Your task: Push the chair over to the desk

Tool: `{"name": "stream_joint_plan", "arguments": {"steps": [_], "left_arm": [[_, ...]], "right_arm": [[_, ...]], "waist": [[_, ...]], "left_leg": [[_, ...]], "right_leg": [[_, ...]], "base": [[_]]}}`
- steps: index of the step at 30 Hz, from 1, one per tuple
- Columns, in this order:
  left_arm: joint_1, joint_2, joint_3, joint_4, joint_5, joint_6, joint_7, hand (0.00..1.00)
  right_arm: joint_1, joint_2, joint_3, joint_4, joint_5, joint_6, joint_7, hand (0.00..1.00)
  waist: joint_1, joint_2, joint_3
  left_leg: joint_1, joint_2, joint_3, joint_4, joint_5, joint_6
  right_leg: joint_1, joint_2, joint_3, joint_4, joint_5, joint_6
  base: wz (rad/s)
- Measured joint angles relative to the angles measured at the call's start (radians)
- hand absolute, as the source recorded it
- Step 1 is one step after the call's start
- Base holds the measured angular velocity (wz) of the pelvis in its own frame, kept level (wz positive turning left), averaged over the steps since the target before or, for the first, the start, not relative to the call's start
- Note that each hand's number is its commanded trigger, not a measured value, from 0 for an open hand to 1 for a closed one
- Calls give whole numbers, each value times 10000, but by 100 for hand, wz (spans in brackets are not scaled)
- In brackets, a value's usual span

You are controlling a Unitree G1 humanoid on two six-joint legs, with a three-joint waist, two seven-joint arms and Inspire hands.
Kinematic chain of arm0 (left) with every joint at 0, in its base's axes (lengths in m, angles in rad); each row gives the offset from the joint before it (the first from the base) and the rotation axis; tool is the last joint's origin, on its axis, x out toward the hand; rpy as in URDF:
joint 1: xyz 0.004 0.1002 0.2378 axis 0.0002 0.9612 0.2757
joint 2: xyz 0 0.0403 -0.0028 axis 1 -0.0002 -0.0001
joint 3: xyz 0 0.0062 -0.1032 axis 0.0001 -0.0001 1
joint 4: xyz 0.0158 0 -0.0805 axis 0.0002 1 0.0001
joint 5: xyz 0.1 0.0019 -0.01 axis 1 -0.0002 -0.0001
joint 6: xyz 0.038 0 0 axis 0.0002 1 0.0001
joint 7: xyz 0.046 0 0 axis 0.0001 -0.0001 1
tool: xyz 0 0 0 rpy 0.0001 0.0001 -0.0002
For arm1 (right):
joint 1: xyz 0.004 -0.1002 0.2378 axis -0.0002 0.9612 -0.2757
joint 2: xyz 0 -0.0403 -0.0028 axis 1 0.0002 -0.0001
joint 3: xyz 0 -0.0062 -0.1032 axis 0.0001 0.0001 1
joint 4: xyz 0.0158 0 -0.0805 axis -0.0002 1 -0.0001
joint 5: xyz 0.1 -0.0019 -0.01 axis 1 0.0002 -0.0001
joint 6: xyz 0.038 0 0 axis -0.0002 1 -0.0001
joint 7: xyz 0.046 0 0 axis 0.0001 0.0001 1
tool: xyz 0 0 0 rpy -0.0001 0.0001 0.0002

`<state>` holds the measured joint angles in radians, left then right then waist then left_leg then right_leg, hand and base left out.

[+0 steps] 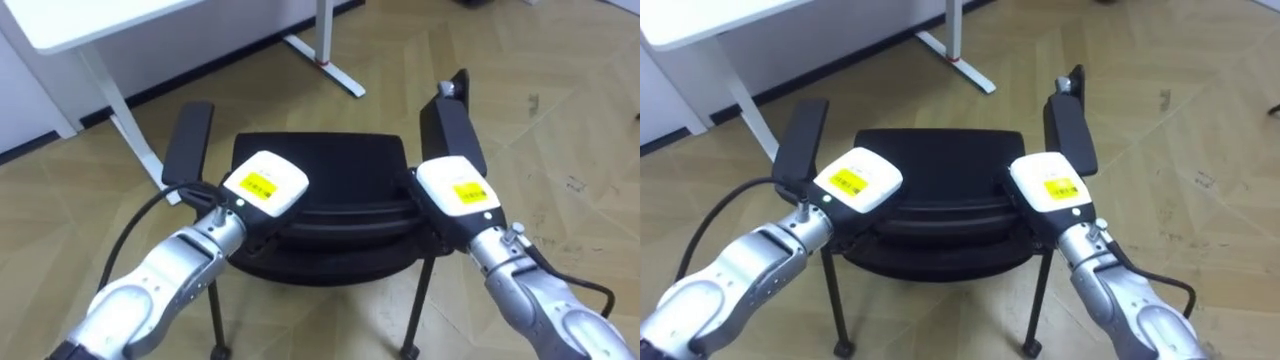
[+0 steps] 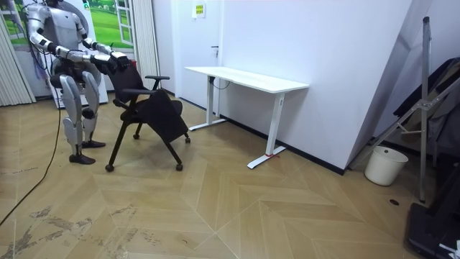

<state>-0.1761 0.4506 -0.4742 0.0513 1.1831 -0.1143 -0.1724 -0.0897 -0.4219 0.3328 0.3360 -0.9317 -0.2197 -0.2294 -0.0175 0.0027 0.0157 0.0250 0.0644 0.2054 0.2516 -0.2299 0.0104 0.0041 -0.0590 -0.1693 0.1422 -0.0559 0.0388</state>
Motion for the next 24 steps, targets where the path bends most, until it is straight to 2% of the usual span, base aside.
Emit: {"name": "stream_joint_plan", "arguments": {"steps": [4, 6, 8, 10, 12, 14, 15, 18, 20, 21, 22, 23, 24], "left_arm": [[38, -106, 1, -21, 314, 5, -2, 100], [39, -125, 2, 5, 300, -4, -2, 100], [38, -132, 31, 13, 292, -38, 0, 100], [38, -84, 56, 24, 284, -104, -2, 100], [38, -64, 55, 36, 270, -156, -28, 100], [37, -160, 101, 38, 270, -175, -75, 100], [37, -214, 112, 78, 268, -179, -92, 100], [37, -293, 112, 90, 267, -202, -137, 100], [42, -363, 107, 90, 262, -215, -232, 100], [76, -369, 108, 108, 254, -203, -304, 100], [129, -405, 109, 108, 244, -161, -309, 100], [150, -437, 109, 108, 223, -158, -309, 100], [158, -471, 108, 110, 196, -164, -313, 100]], "right_arm": [[129, -1, -46, -66, -14, -1, 0, 100], [135, 1, -49, -15, 11, -20, -1, 100], [148, 4, -71, 13, 21, -65, 0, 100], [141, 76, -68, 64, 20, -91, 0, 100], [168, 89, -65, 87, 43, -101, 6, 100], [158, 88, -67, 111, 65, -109, 8, 100], [155, 89, -72, 128, 94, -109, 25, 100], [240, 46, -176, 64, 98, -170, 92, 100], [267, -5, -266, 116, 95, -320, 120, 100], [240, -32, -271, 212, 94, -410, 100, 100], [217, -40, -269, 257, 62, -441, 75, 100], [221, -58, -257, 277, 55, -449, 2, 100], [231, -102, -256, 255, 41, -453, -22, 100]], "waist": [[87, -32, -9], [-30, -71, 7], [-87, -119, 31], [-61, -114, 51], [-81, -141, 78], [-34, -160, 91], [-73, -184, 88], [-206, -297, 67], [-248, -278, 76], [-243, -186, 120], [-218, -158, 132], [-160, -162, 148], [-156, -168, 131]], "left_leg": [[7, 112, -26, 126, -69, -60], [-75, 141, -185, 382, -158, -82], [-184, 238, -175, 701, -320, -110], [-354, 463, -231, 1378, -677, -214], [-424, 587, -316, 1828, -919, -301], [-527, 710, -319, 2229, -1163, -407], [-556, 791, -312, 2441, -1229, -468], [-880, 911, -73, 3345, -1256, -526], [-1169, 1170, 39, 4297, -1240, -537], [-1356, 1385, 16, 4998, -1191, -576], [-1758, 1588, -67, 5887, -894, -562], [-2348, 1680, -227, 6724, -605, -499], [-2548, 1597, -324, 6744, -667, -464]], "right_leg": [[-1, 26, -244, 139, -97, -40], [12, 10, -491, 368, -263, -87], [-89, -24, -676, 759, -532, -123], [-214, -8, -982, 1393, -920, -249], [-275, -10, -1097, 1944, -1301, -329], [-414, -16, -1167, 2518, -1688, -425], [-440, -85, -1364, 2776, -1919, -466], [-540, -283, -1774, 3447, -2537, -598], [-492, -294, -1832, 3831, -2846, -686], [-354, -252, -1890, 3960, -3007, -772], [-267, -181, -1829, 4059, -3163, -836], [-180, -147, -1675, 4207, -3320, -886], [-177, -167, -1663, 4263, -3379, -884]], "base": [[4], [18], [16], [0], [11], [9], [22], [41], [18], [9], [9], [8], [6]]}}
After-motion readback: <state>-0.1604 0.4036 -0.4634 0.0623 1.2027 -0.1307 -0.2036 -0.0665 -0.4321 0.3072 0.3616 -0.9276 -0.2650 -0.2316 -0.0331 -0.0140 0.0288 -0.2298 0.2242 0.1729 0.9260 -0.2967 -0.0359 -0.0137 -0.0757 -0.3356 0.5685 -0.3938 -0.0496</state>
